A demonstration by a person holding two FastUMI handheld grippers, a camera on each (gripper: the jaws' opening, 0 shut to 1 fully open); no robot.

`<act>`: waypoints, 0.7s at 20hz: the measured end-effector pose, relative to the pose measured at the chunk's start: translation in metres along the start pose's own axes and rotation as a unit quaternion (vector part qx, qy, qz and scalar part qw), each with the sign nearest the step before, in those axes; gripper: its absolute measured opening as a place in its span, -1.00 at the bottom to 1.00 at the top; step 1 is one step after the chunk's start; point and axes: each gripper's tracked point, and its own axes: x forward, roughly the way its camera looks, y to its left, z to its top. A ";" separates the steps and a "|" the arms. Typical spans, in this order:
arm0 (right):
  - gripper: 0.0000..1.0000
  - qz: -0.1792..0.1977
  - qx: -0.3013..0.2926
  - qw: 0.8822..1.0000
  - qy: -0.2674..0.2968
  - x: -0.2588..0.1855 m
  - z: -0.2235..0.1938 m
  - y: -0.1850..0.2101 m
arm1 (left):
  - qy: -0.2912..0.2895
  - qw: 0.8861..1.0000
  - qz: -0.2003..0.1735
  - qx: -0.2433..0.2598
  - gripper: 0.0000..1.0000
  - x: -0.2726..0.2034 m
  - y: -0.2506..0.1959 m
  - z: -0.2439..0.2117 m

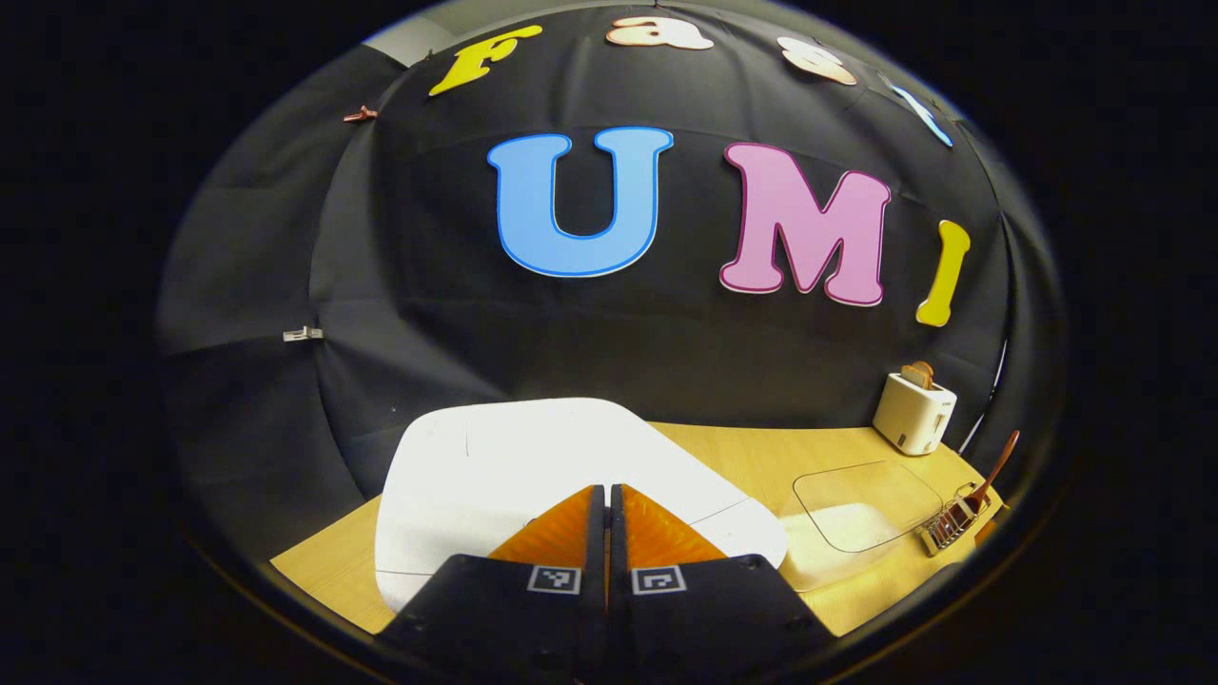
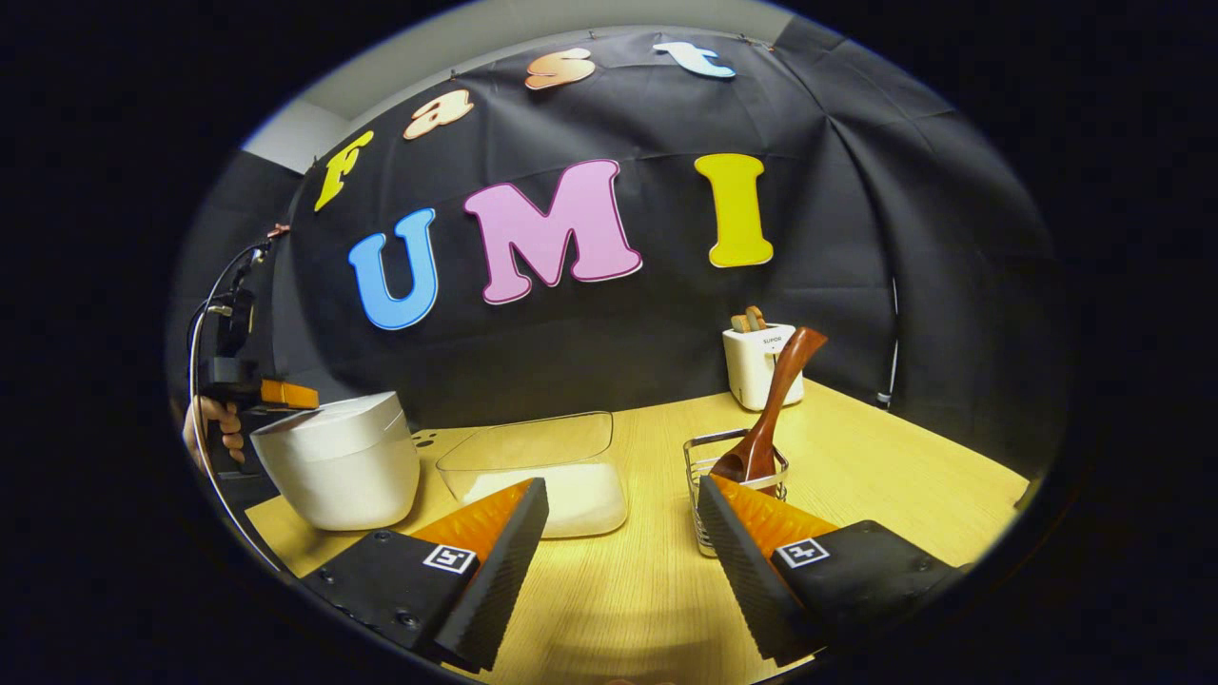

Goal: Close the left gripper, press the button to open the rice cooker; take a wooden spoon from the chopstick holder with the right hand, scoop a spoonful of rice and pour it into the rice cooker, then put the wooden spoon back into the chopstick holder.

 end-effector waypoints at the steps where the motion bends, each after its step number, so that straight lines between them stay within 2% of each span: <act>1: 0.96 -0.002 0.004 1.000 0.000 0.001 0.000 -0.003 | 0.006 1.000 0.003 0.005 -0.90 0.003 -0.001 -0.001; 4: 0.96 -0.008 0.012 1.000 0.001 0.002 -0.001 -0.012 | 0.018 1.000 0.013 0.011 -0.95 0.007 -0.001 -0.002; 7: 0.96 -0.008 0.020 1.000 0.004 0.006 -0.004 -0.018 | 0.036 0.999 0.016 -0.003 -0.89 0.006 0.000 -0.009; 14: 0.96 0.007 0.026 0.999 0.019 0.019 -0.016 -0.021 | 0.080 0.996 0.026 0.024 -0.88 0.003 -0.001 -0.013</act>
